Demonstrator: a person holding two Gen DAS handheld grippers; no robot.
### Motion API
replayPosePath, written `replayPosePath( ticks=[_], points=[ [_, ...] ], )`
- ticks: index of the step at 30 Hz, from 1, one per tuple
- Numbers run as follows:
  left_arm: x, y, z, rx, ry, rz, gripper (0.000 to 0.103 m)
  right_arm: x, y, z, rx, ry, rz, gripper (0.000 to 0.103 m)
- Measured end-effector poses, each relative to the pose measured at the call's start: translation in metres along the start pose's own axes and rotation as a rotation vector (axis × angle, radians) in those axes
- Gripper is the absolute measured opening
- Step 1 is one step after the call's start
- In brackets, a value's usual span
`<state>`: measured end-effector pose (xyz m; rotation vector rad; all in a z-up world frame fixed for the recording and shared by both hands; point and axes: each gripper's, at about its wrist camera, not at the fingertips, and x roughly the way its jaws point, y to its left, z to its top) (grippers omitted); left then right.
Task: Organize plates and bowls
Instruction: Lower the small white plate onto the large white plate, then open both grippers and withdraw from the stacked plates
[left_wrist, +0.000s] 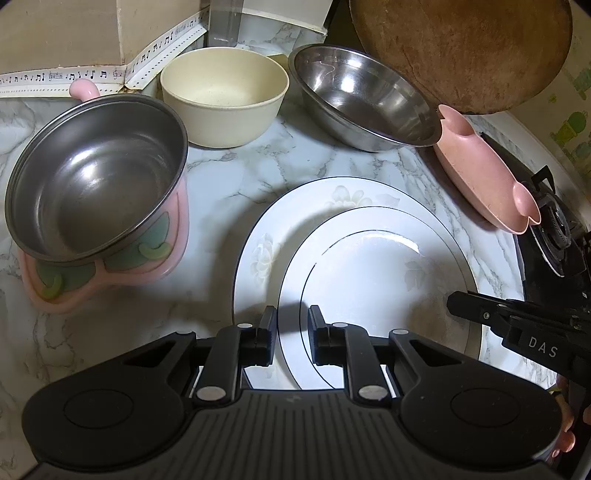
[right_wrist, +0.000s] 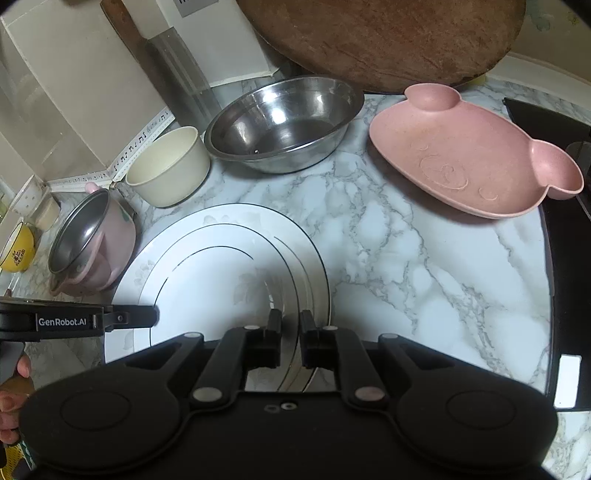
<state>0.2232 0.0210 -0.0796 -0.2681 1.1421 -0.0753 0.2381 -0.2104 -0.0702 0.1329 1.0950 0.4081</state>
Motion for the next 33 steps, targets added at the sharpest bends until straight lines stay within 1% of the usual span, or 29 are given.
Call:
replayPosePath(
  ticks=[11,26,33],
  points=[
    [-0.003,0.002,0.002,0.006,-0.001,0.003,0.016,0.007,-0.001,0.003,0.022,0.021,0.006,0.012],
    [-0.003,0.012,0.004,-0.005,0.019,-0.052,0.016,0.012,-0.013,0.007,0.072,0.042,0.05,0.01],
    [-0.008,0.011,0.001,0.013,0.003,-0.044,0.016,0.006,-0.007,0.005,0.02,0.027,0.021,0.012]
  ],
)
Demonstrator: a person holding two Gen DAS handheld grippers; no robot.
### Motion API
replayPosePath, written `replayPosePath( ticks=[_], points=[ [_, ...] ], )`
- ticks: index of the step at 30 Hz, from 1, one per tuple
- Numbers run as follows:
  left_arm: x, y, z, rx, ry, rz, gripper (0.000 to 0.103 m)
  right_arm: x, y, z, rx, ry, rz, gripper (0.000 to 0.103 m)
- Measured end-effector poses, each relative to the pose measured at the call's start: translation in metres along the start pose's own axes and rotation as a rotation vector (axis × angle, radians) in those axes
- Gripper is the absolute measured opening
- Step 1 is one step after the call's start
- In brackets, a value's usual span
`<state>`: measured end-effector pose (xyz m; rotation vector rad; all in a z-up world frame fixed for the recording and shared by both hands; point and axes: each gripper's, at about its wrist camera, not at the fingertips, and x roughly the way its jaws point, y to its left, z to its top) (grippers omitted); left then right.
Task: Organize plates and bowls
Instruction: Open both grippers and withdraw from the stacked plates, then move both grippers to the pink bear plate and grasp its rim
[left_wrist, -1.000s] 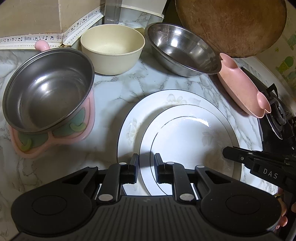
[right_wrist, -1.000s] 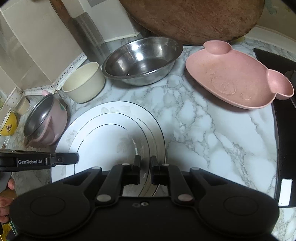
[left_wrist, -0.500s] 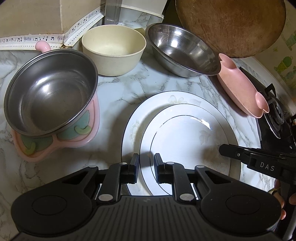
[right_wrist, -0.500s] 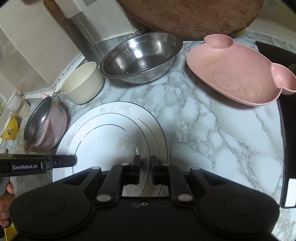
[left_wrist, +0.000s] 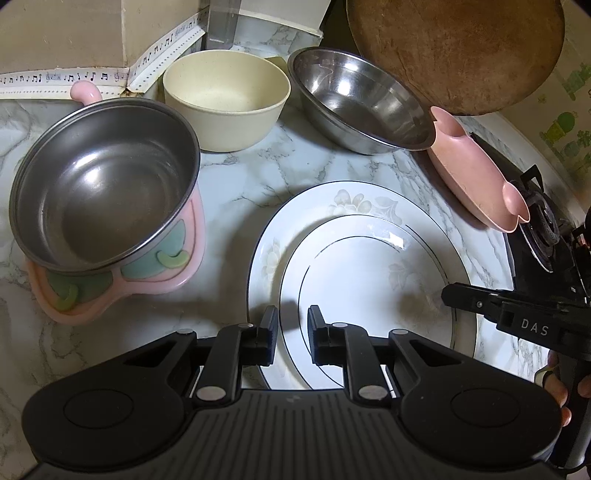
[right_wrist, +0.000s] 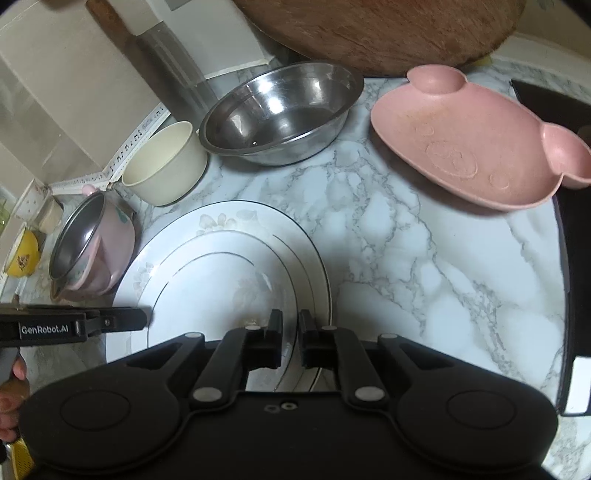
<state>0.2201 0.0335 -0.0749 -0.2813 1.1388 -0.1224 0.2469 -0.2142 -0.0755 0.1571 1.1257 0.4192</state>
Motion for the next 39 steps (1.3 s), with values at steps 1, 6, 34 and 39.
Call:
replayPosePath(
  ticks=[1,6,34,39],
  points=[
    [-0.001,0.0,-0.001,0.001,-0.004,0.002,0.017,-0.002,0.001,0.0,-0.006,-0.005,-0.004,0.012],
    [-0.01,-0.011,-0.004,0.046,-0.044,0.022,0.017,-0.011,0.005,0.0,-0.042,-0.036,-0.018,0.022],
    [-0.04,-0.105,0.019,0.281,-0.32,-0.013,0.079,-0.091,-0.013,0.0,-0.098,-0.289,-0.145,0.094],
    [-0.027,-0.131,0.037,0.27,-0.31,-0.003,0.08,-0.098,-0.035,0.015,-0.071,-0.313,-0.179,0.098]
  ],
)
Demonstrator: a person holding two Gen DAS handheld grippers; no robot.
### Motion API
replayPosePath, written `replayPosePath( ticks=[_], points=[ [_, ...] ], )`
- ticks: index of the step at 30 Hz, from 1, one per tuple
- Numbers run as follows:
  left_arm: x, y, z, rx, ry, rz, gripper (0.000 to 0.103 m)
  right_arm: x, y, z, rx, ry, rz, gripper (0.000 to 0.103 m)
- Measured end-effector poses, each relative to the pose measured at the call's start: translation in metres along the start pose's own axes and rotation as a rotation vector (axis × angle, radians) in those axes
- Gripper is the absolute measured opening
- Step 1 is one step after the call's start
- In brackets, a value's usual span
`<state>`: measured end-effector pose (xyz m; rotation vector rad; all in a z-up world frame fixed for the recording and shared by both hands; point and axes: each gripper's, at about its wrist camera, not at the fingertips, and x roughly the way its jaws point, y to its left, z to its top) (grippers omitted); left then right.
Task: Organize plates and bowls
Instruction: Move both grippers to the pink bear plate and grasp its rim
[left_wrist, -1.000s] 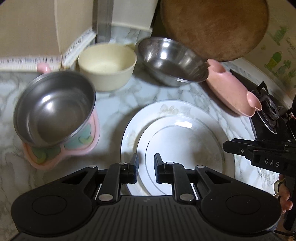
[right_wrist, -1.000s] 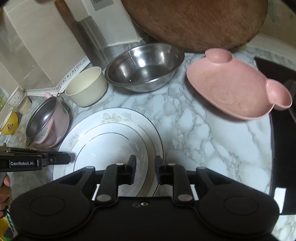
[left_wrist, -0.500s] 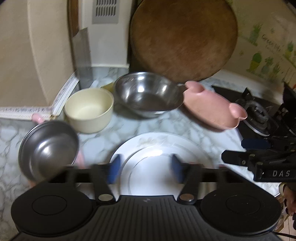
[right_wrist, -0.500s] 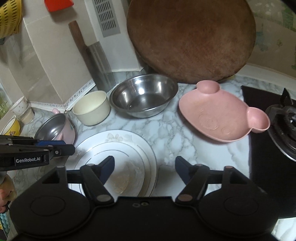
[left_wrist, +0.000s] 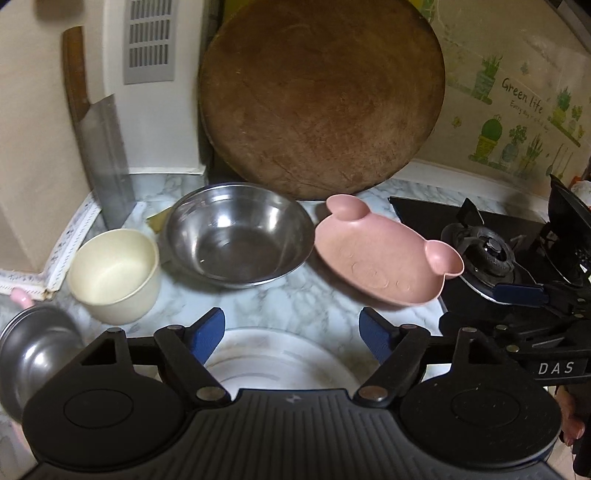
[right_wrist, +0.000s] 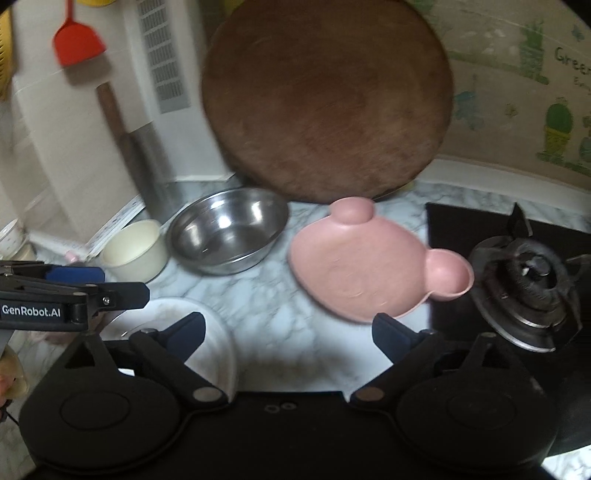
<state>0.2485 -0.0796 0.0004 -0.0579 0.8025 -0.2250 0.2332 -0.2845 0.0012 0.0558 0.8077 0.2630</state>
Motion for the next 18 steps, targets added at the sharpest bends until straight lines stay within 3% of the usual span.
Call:
replayPosePath(
  ticks=[10,18],
  points=[
    [0.048,-0.043,0.031,-0.022,0.024,-0.018,0.08,0.02,-0.059,0.033,0.011,0.0,-0.071,0.098],
    [0.089,-0.065,0.039,-0.064,0.083,0.007,0.08,0.064,-0.092,0.058,-0.02,0.058,-0.056,0.097]
  ],
)
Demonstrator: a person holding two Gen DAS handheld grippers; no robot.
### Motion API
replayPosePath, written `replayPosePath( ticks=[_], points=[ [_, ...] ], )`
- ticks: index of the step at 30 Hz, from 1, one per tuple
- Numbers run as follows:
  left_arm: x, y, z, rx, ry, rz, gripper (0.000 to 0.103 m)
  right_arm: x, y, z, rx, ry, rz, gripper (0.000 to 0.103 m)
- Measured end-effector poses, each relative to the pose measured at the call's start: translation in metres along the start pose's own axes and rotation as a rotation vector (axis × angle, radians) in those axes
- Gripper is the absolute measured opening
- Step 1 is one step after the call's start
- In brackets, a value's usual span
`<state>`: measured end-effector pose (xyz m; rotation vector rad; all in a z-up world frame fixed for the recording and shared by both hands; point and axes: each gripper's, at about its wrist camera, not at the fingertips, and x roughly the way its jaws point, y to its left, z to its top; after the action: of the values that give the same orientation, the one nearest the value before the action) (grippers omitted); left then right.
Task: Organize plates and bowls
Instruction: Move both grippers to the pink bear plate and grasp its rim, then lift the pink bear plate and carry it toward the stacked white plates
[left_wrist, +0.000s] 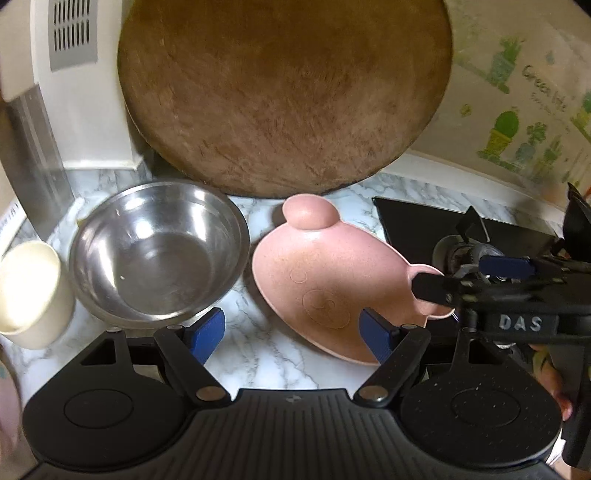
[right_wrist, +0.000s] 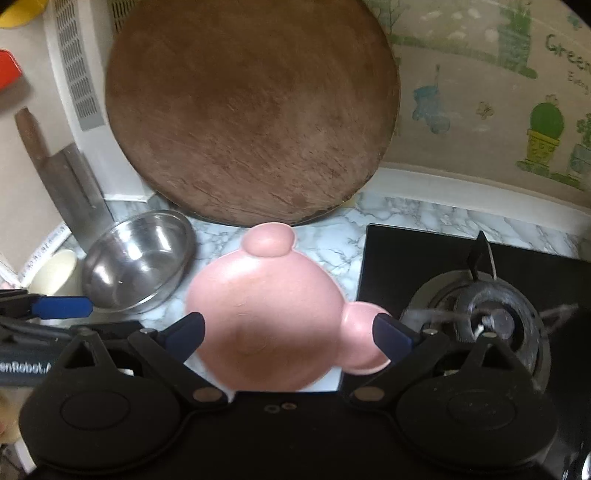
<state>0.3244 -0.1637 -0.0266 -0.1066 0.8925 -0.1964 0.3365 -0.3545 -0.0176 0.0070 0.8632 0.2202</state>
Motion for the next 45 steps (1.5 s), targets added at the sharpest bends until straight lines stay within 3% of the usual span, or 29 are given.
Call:
replayPosePath(
  ticks=[9,13,22,24,26,30,32,38,45],
  points=[
    [0.037,-0.012,-0.001,-0.057,0.038,0.079,0.08,0.062,-0.026,0.028,-0.011,0.079,0.0,0.093],
    [0.051,-0.018,-0.001,-0.074,0.057,0.08,0.08,0.084,-0.035,0.034,0.0,0.112,0.01,0.088],
    [0.079,-0.018,-0.008,-0.102,0.115,0.074,0.079,0.115,-0.044,0.039,-0.002,0.176,0.029,0.071],
    [0.081,-0.017,-0.007,-0.107,0.115,0.076,0.079,0.119,-0.045,0.038,0.0,0.186,0.04,0.063],
    [0.084,-0.016,-0.007,-0.112,0.122,0.072,0.066,0.121,-0.045,0.038,0.002,0.194,0.059,0.056],
    [0.09,-0.012,-0.005,-0.133,0.144,0.061,0.057,0.125,-0.042,0.037,-0.003,0.201,0.079,0.044],
    [0.093,-0.012,-0.004,-0.14,0.154,0.055,0.043,0.126,-0.04,0.038,-0.011,0.203,0.079,0.038],
    [0.097,-0.008,-0.004,-0.162,0.173,0.047,0.023,0.124,-0.038,0.038,-0.012,0.197,0.073,0.025],
    [0.092,-0.004,-0.004,-0.169,0.17,0.05,0.019,0.118,-0.039,0.035,-0.015,0.19,0.06,0.013]
  ],
)
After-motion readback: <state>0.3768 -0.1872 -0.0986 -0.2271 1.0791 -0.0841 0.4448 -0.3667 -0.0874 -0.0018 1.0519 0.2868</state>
